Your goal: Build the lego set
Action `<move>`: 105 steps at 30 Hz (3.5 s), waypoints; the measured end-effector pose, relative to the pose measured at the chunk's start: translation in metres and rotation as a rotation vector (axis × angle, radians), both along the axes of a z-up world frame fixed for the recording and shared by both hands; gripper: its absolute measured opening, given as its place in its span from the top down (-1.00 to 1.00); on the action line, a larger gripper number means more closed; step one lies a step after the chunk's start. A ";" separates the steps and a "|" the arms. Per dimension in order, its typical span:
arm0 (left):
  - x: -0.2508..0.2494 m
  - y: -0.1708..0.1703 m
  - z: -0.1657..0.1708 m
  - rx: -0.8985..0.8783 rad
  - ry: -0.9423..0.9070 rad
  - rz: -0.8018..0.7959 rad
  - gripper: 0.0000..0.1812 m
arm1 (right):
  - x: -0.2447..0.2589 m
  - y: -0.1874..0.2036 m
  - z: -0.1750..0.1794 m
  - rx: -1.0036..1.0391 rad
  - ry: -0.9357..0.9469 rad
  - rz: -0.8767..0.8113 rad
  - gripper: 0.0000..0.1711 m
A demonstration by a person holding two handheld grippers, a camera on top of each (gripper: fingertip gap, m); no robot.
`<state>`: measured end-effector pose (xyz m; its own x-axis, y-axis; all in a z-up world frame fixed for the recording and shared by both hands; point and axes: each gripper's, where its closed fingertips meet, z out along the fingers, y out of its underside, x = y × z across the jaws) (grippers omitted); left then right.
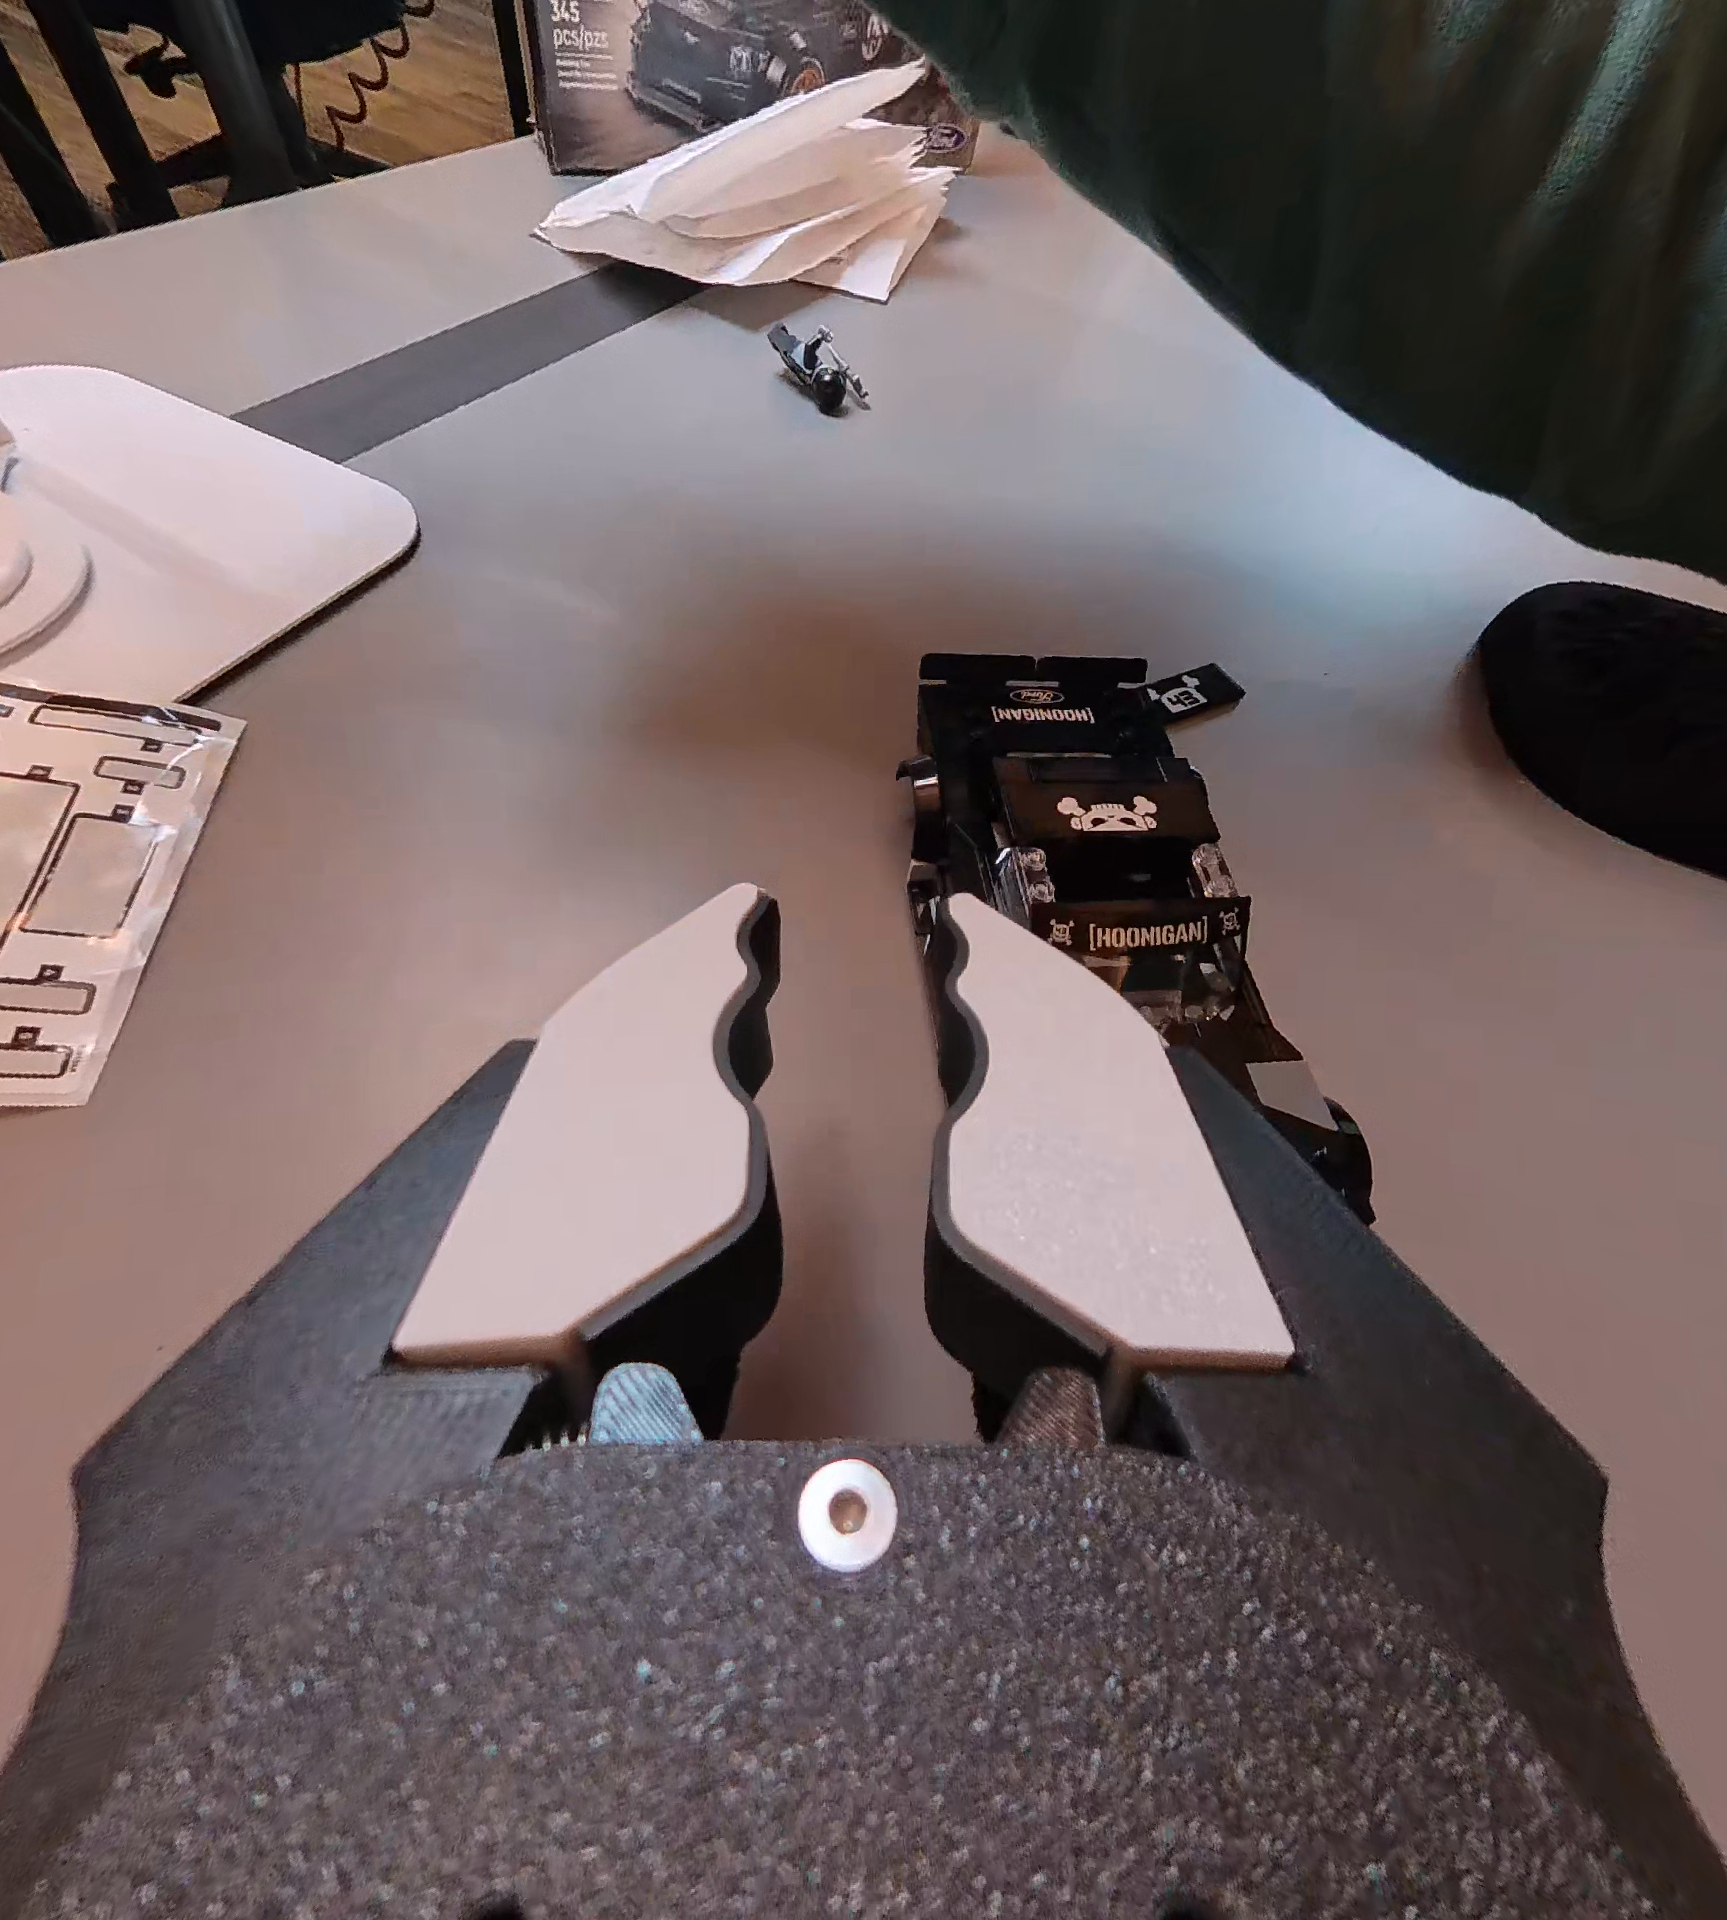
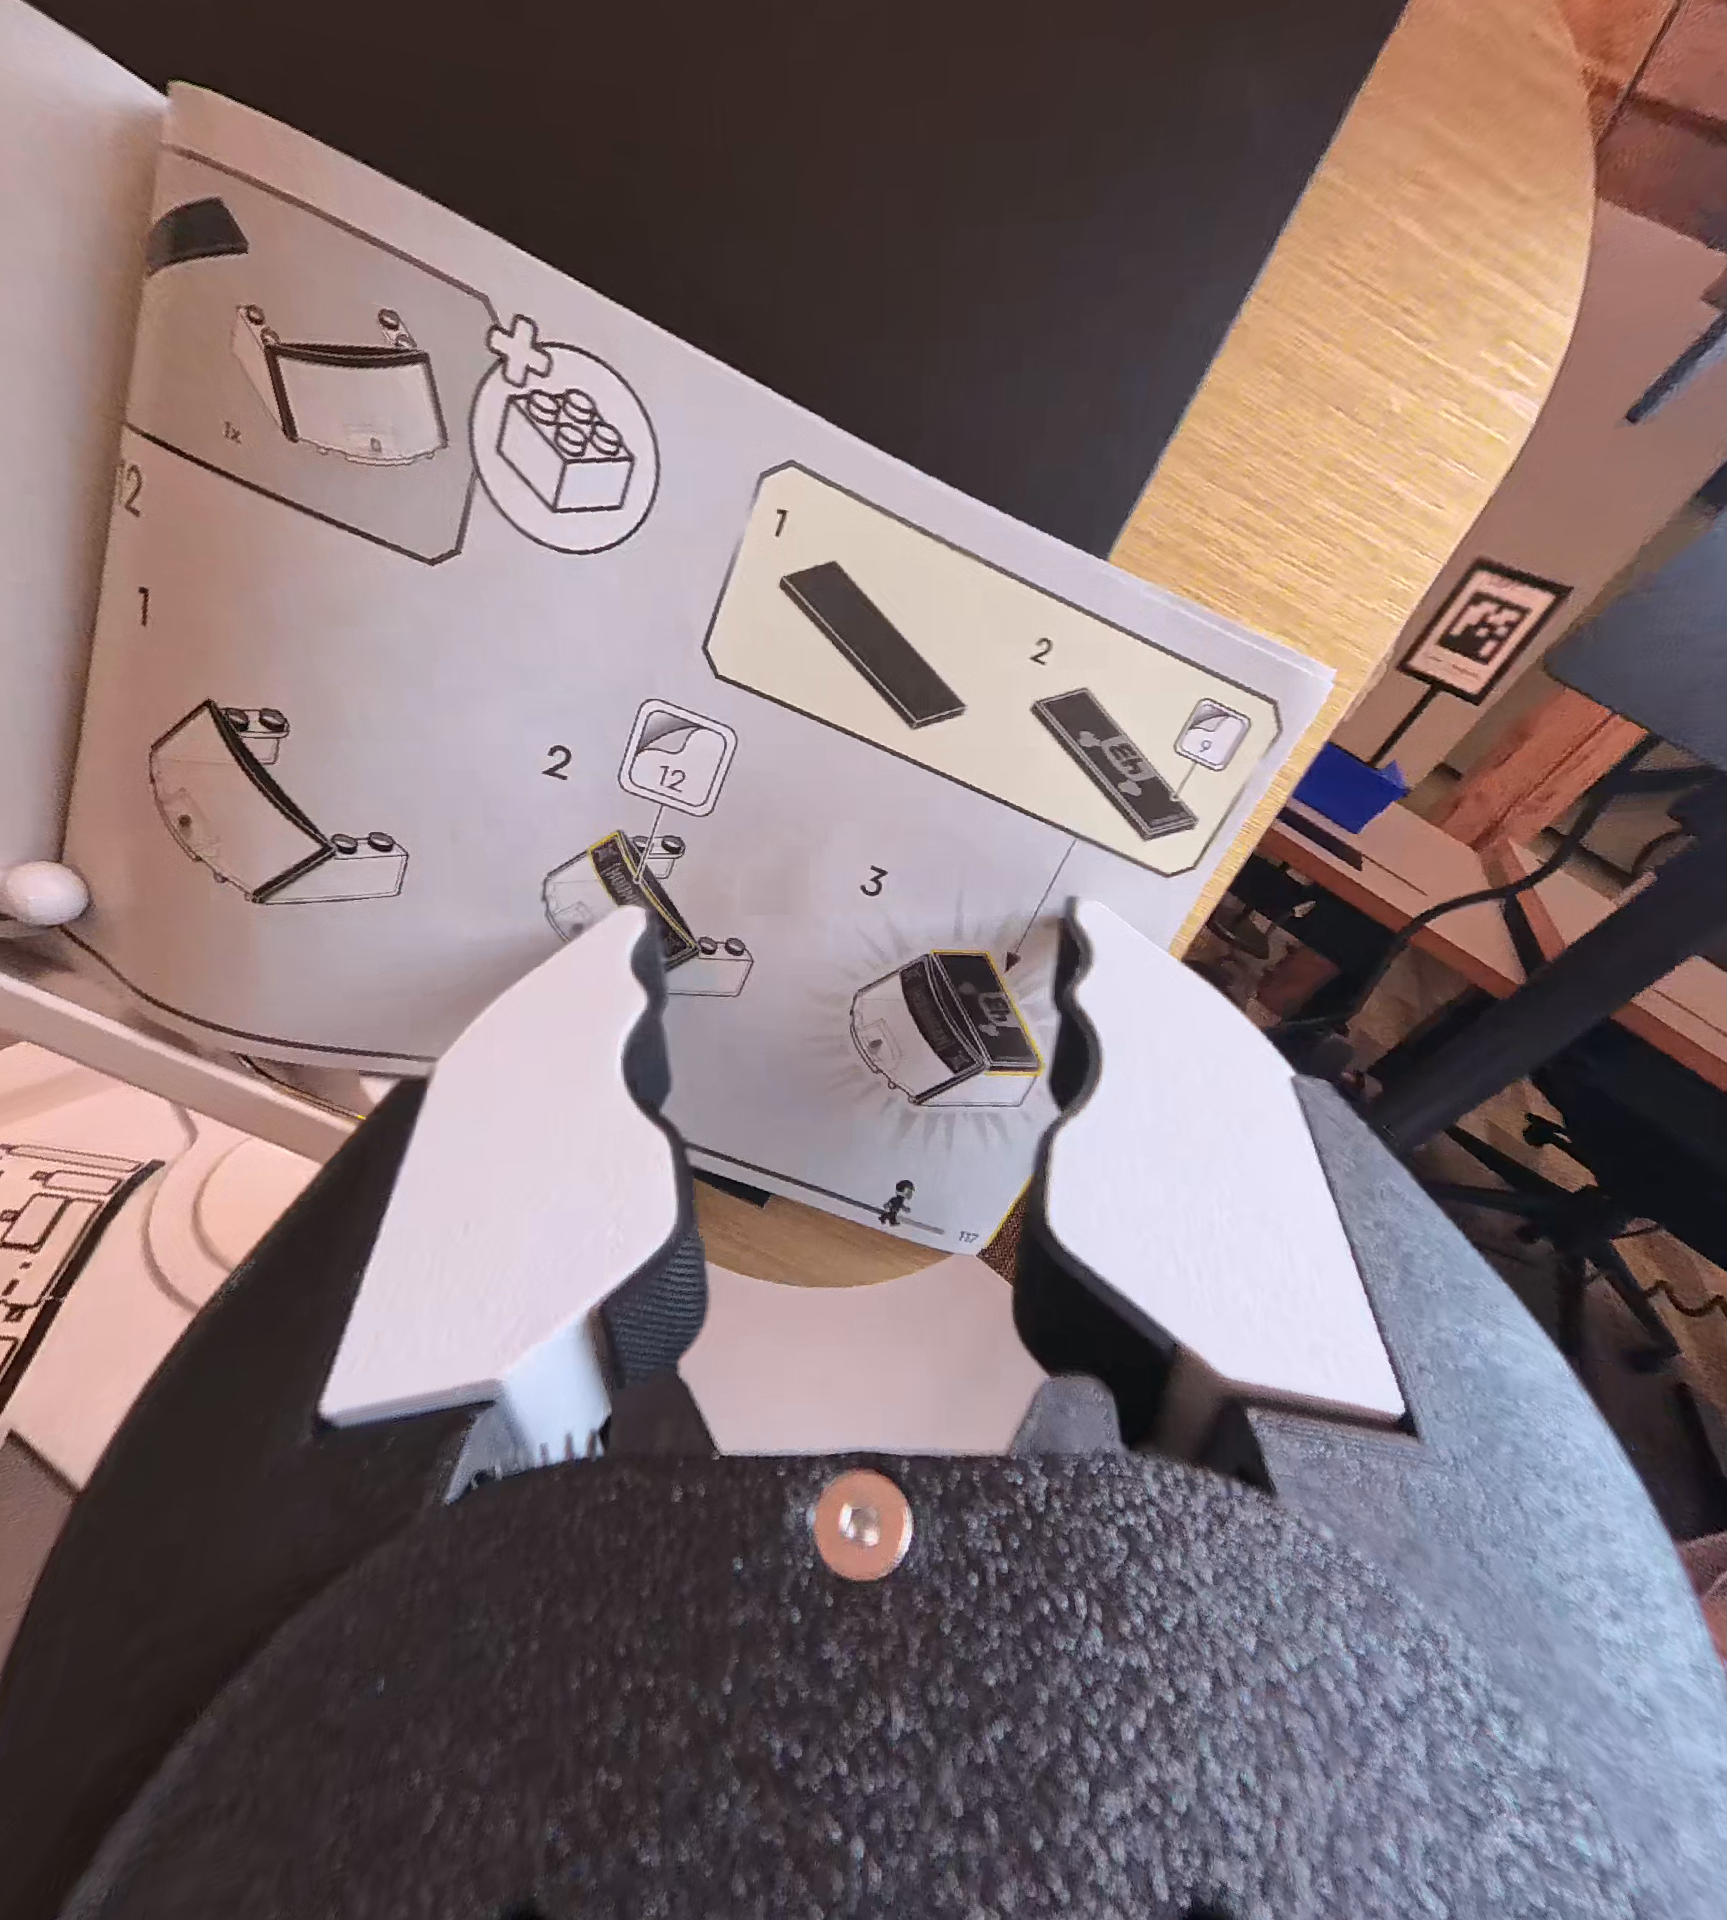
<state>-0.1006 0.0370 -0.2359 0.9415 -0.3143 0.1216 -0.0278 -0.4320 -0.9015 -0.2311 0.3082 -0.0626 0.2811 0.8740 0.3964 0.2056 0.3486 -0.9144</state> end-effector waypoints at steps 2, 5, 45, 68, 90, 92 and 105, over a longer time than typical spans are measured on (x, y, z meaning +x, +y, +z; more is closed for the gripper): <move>0.001 0.000 -0.001 -0.004 0.001 -0.003 0.70 | 0.001 0.000 -0.002 -0.011 0.014 -0.002 0.30; 0.001 0.000 -0.003 -0.007 0.011 -0.001 0.70 | 0.002 -0.001 -0.005 -0.017 0.013 0.010 0.58; 0.002 -0.001 -0.009 -0.029 0.055 -0.014 0.72 | -0.019 0.019 0.030 -0.039 0.045 0.114 0.43; -0.068 0.067 0.179 0.385 -0.331 0.132 0.54 | 0.059 -0.162 -0.010 0.100 -0.226 0.654 0.81; -0.130 0.081 0.168 0.420 -0.336 0.437 0.67 | 0.092 -0.122 -0.033 0.055 -0.137 0.572 0.68; -0.137 0.077 0.168 0.430 -0.312 0.472 0.65 | 0.087 -0.116 -0.031 0.043 -0.126 0.548 0.66; -0.135 0.071 0.124 0.311 -0.370 0.445 0.33 | 0.035 -0.124 -0.042 0.010 -0.171 0.551 0.59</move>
<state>-0.2354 0.1083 -0.1114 0.9031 0.0225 0.4287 0.4293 -0.0485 -0.9018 -0.1964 0.1840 -0.1050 -0.2833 0.8691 0.4054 0.1356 0.4548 -0.8802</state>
